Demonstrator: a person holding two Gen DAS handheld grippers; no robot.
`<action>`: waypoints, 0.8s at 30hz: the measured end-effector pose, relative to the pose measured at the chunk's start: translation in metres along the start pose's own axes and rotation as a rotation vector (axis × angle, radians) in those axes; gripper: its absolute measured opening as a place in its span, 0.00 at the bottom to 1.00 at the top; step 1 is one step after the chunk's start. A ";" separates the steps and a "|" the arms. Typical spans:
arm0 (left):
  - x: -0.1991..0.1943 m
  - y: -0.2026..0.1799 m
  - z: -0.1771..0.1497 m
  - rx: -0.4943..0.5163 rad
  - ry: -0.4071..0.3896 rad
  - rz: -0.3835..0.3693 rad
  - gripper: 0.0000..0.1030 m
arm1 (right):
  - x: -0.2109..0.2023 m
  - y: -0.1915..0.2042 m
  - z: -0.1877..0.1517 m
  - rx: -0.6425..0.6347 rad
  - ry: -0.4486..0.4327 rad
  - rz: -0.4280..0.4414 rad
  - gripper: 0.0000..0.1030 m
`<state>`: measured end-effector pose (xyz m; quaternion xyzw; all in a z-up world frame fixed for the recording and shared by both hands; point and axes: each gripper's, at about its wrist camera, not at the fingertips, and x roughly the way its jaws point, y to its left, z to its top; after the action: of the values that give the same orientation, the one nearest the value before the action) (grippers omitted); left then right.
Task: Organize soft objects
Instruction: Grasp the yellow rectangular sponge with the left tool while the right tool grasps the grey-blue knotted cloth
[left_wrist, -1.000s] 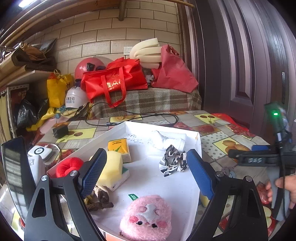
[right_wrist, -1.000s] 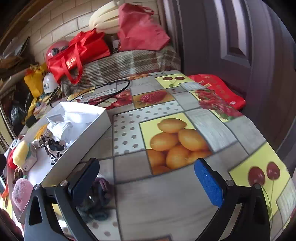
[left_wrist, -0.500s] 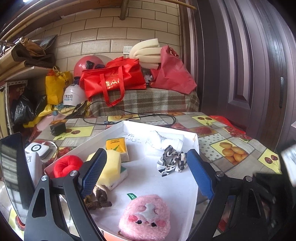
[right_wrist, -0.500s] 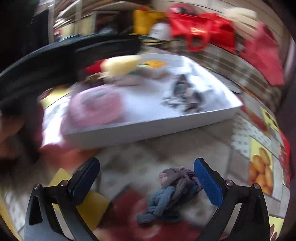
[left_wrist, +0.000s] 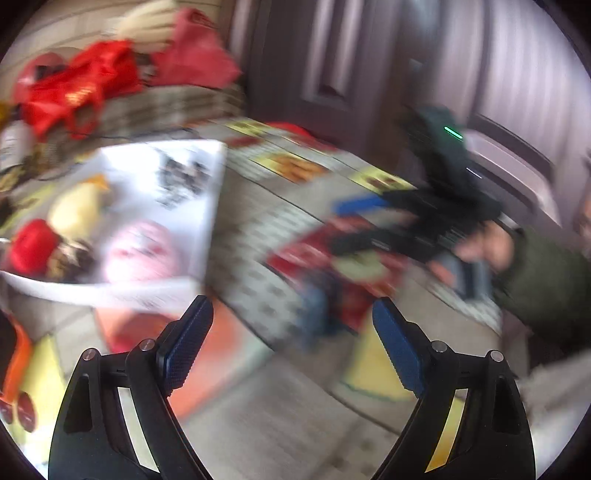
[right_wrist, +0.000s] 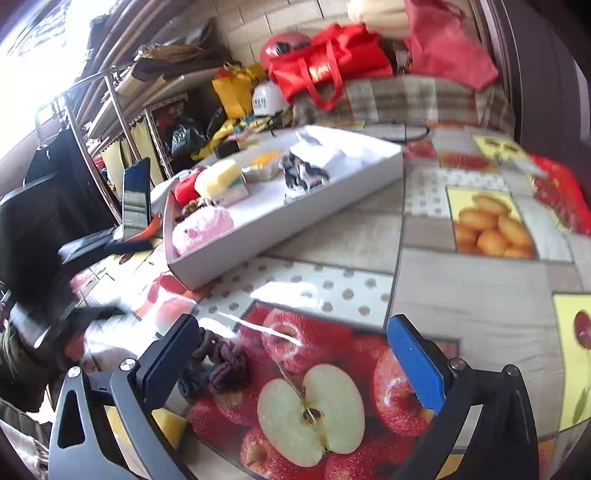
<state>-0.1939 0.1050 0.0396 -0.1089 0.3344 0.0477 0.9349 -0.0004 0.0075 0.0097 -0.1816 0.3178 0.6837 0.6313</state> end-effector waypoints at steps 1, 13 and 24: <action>0.001 -0.012 -0.004 0.031 0.029 -0.027 0.86 | 0.004 0.006 0.002 -0.026 0.010 0.013 0.99; 0.048 -0.056 -0.001 0.161 0.196 0.055 0.86 | 0.051 0.053 0.010 -0.243 0.164 -0.019 0.37; 0.064 -0.060 0.002 0.250 0.206 0.055 0.37 | 0.003 -0.028 0.005 0.014 0.046 -0.127 0.34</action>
<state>-0.1333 0.0483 0.0103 0.0131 0.4347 0.0201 0.9002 0.0271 0.0128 0.0056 -0.2128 0.3250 0.6358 0.6670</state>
